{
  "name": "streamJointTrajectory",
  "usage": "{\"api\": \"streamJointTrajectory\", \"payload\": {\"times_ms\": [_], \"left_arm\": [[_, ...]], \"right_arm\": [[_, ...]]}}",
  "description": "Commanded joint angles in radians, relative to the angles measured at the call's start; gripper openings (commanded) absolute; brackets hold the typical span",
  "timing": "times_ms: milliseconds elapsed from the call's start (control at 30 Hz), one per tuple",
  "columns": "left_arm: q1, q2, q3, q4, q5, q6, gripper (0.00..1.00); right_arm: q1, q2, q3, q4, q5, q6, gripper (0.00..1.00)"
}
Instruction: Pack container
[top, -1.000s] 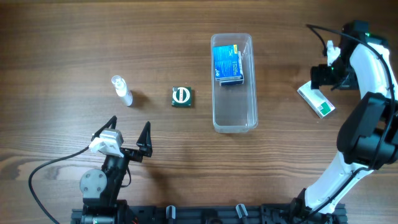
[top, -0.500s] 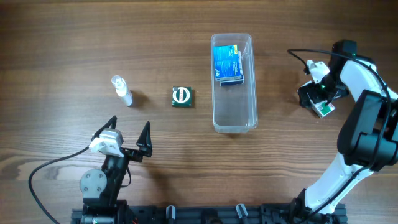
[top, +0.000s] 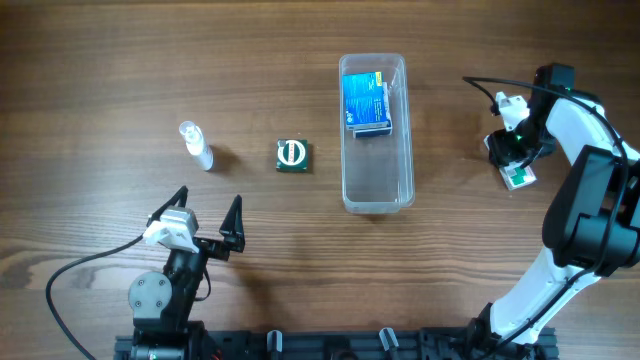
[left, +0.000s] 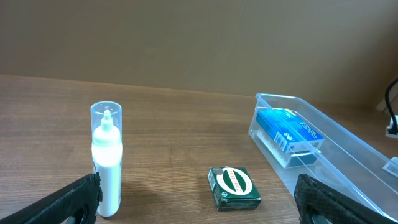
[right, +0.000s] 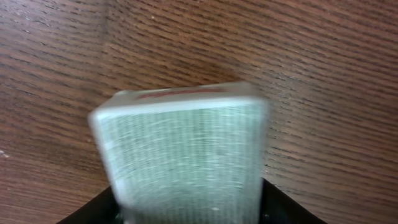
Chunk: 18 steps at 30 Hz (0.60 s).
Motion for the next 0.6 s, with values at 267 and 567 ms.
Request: {"api": "streamJointTrajectory", "payload": {"times_ms": [267, 567], "left_arm": [[0.01, -0.009, -0.005, -0.004, -0.005, -0.01, 1.0], [0.01, -0.009, -0.005, -0.004, -0.006, -0.01, 1.0]], "right_arm": [[0.038, -0.014, 0.049, -0.014, -0.153, 0.179, 0.51], [0.13, -0.017, 0.174, -0.091, -0.153, 0.294, 0.43]]}}
